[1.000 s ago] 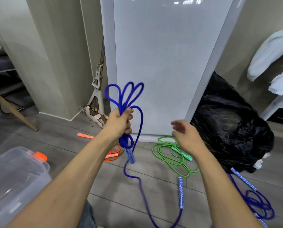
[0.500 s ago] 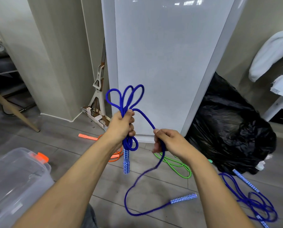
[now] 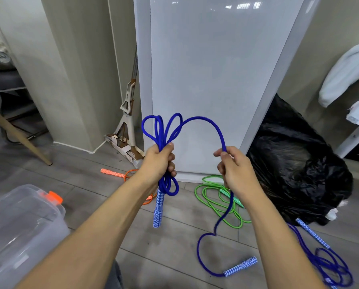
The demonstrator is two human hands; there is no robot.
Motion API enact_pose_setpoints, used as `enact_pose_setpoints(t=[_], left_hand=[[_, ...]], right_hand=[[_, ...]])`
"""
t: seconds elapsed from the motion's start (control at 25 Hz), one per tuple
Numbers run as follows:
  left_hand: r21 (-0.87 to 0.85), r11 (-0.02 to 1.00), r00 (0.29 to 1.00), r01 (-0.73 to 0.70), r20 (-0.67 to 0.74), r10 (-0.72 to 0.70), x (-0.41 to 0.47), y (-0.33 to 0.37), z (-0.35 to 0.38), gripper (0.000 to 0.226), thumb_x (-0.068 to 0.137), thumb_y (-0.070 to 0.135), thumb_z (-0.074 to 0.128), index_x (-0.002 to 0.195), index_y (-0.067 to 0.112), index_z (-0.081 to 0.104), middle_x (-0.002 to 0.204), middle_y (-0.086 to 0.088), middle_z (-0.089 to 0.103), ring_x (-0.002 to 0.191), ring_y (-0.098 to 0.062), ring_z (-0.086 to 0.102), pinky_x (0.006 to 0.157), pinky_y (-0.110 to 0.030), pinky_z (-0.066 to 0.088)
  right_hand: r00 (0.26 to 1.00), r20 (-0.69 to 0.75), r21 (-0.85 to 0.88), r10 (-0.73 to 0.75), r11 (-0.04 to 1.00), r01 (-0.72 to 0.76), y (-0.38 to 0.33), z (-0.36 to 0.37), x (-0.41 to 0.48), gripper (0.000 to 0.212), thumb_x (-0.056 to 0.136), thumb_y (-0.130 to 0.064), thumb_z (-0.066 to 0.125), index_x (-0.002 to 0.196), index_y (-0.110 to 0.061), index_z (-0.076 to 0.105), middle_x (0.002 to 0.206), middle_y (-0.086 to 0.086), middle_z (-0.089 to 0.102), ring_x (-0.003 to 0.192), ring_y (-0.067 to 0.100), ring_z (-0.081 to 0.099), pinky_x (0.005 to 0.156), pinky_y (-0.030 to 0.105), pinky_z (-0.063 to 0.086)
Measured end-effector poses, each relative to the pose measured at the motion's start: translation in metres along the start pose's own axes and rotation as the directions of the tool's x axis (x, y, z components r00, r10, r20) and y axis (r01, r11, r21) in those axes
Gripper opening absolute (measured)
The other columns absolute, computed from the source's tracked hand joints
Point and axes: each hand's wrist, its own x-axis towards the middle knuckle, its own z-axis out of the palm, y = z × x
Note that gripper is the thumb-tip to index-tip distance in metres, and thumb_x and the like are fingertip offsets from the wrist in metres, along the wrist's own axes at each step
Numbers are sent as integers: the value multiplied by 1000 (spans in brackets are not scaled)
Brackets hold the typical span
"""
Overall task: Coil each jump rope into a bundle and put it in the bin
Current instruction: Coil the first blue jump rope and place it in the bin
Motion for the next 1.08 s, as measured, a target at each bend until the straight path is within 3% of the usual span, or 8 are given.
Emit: enact_pose_setpoints(t=[0.12, 0.28, 0.4, 0.64, 0.84, 0.92, 1.0, 1.08], left_hand=[[78, 997, 998, 19, 57, -24, -12, -4, 9, 12, 102, 20, 51, 99, 9, 54, 71, -4, 55, 50, -15, 51, 47, -30, 49], [102, 994, 999, 40, 26, -43, -19, -13, 24, 17, 99, 19, 57, 108, 4, 59, 83, -5, 62, 52, -12, 51, 47, -26, 46], [89, 995, 999, 39, 23, -41, -20, -20, 28, 20, 98, 19, 59, 109, 4, 64, 85, -6, 62, 53, -11, 51, 48, -26, 46], [72, 995, 998, 62, -12, -61, -19, -24, 28, 20, 98, 22, 59, 104, 4, 63, 63, -8, 53, 48, -14, 48, 47, -27, 45], [2, 1000, 990, 6, -139, -5, -3, -10, 19, 12, 102, 13, 49, 94, 8, 56, 78, -7, 59, 59, -18, 53, 53, -30, 49], [-169, 985, 979, -25, -204, -10, 7, -3, 9, 12, 103, 9, 44, 93, 8, 51, 75, -7, 59, 62, -21, 61, 60, -38, 58], [-333, 941, 971, -55, -237, -27, 16, 5, -5, 17, 104, 7, 42, 87, 9, 47, 67, -5, 52, 49, -18, 56, 50, -34, 58], [-356, 931, 959, -83, -281, -22, 22, 10, -20, 24, 103, 6, 40, 80, 12, 44, 66, -3, 44, 39, -11, 42, 39, -21, 43]], right_hand=[[992, -4, -126, -123, 985, 121, -3, 10, -5, 29, 105, -11, 43, 108, -27, 67, 63, -3, 46, 45, 3, 34, 48, 17, 30], [996, 55, -162, -65, 984, 73, -2, 27, -8, 33, 102, -8, 42, 125, -25, 60, 97, 0, 70, 59, 5, 49, 63, 24, 41], [998, -44, -17, -52, 999, 51, -2, 35, -12, 16, 100, -8, 54, 107, -21, 57, 94, -2, 75, 56, 7, 61, 61, 27, 50], [992, -63, -83, -111, 991, 105, -3, 46, -20, 13, 93, -14, 69, 93, -26, 75, 79, -12, 74, 65, 5, 66, 60, 16, 49], [975, 222, -109, 9, 994, 16, -8, 43, -22, 12, 98, -17, 60, 100, -19, 71, 75, 2, 74, 49, 11, 57, 51, 23, 45], [945, 325, -170, 35, 985, 22, -3, 36, -21, 19, 102, -23, 56, 98, -17, 73, 64, 2, 69, 46, 15, 50, 49, 24, 42], [888, 450, -212, 98, 977, 0, 0, 25, -18, 26, 103, -26, 53, 98, -16, 77, 59, -2, 62, 47, 15, 48, 49, 25, 40], [802, 561, -269, 206, 961, -58, 3, 9, -16, 30, 104, -26, 52, 99, -12, 78, 60, -2, 58, 49, 12, 48, 50, 23, 40]])
